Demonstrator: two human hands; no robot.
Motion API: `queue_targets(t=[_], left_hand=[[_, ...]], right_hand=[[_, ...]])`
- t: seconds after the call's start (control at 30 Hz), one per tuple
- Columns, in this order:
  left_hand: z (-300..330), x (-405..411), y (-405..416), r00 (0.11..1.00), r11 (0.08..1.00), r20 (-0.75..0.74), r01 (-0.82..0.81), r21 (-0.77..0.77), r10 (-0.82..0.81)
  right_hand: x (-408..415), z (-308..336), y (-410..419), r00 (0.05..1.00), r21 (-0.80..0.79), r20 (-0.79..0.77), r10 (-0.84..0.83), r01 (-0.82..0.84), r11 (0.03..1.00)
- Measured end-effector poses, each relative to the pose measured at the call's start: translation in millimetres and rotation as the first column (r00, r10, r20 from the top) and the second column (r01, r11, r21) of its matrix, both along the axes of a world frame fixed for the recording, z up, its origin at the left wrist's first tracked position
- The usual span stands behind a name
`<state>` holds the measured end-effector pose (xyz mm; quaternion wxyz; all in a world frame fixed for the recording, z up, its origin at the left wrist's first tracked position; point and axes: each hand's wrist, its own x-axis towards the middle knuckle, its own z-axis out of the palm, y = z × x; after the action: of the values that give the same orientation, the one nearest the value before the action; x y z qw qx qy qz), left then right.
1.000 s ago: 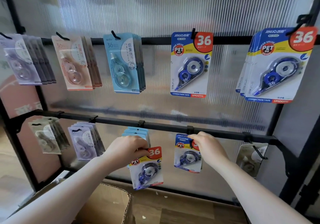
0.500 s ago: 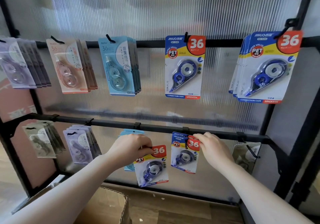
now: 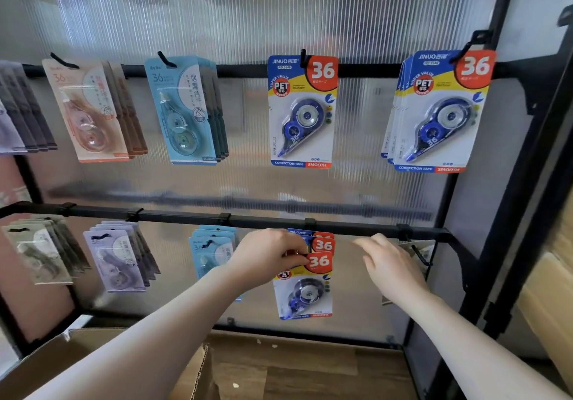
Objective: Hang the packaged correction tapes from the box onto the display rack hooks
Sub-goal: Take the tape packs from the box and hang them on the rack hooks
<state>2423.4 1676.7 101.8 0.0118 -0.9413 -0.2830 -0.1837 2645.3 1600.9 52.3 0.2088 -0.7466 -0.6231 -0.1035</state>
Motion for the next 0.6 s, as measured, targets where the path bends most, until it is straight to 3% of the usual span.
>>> queue_targets(t=[0.6], left_hand=[[-25.7, 22.1, 3.1, 0.993, 0.995, 0.092, -0.073, 0.063, 0.067]], right_hand=[[7.5, -3.9, -11.0, 1.0, 0.013, -0.004, 0.024, -0.024, 1.0]])
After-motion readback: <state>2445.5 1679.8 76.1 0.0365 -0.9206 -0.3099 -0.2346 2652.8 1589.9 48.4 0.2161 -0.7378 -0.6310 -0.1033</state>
